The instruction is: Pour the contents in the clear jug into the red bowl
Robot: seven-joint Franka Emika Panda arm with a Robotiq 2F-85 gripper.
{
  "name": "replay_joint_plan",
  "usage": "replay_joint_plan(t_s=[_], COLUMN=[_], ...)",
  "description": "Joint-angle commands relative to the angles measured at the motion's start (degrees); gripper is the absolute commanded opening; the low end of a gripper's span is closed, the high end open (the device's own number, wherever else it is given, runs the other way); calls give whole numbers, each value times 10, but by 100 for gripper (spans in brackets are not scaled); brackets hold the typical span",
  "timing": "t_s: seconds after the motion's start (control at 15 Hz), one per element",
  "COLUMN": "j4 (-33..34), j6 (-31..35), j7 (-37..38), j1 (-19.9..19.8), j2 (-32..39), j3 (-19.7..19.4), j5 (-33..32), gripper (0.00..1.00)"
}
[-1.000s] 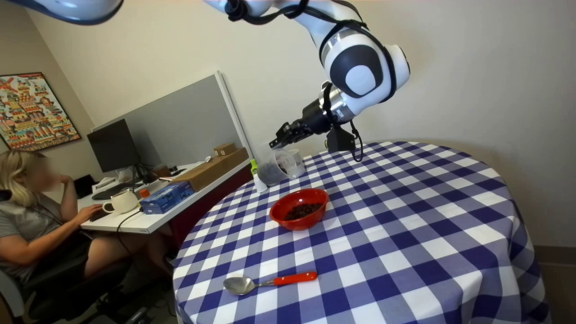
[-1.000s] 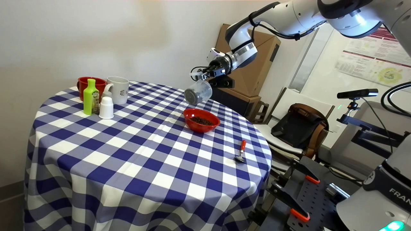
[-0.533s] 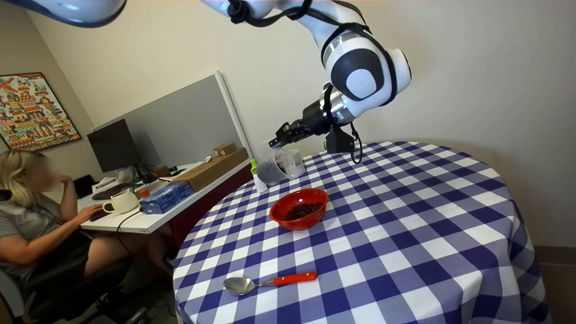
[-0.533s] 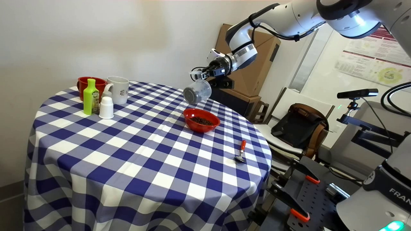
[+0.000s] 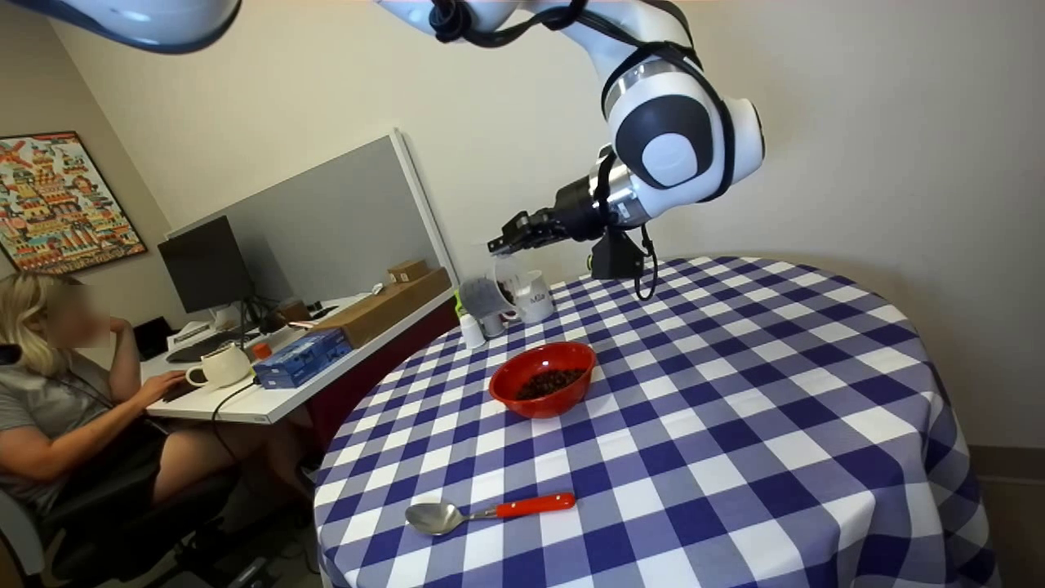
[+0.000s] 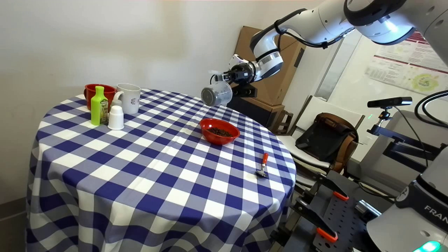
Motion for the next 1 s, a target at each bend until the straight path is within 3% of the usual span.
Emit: replay_joint_plan(t_s=[0.0,0.4,0.93], j4=[41,64,75], j6=[-56,-94,-112], j7=[28,50,62], j1=[-4,-8,-3], j2=[30,53,62], j3=[-7,-12,-14], j5=[35,69,68], gripper=[8,8,8])
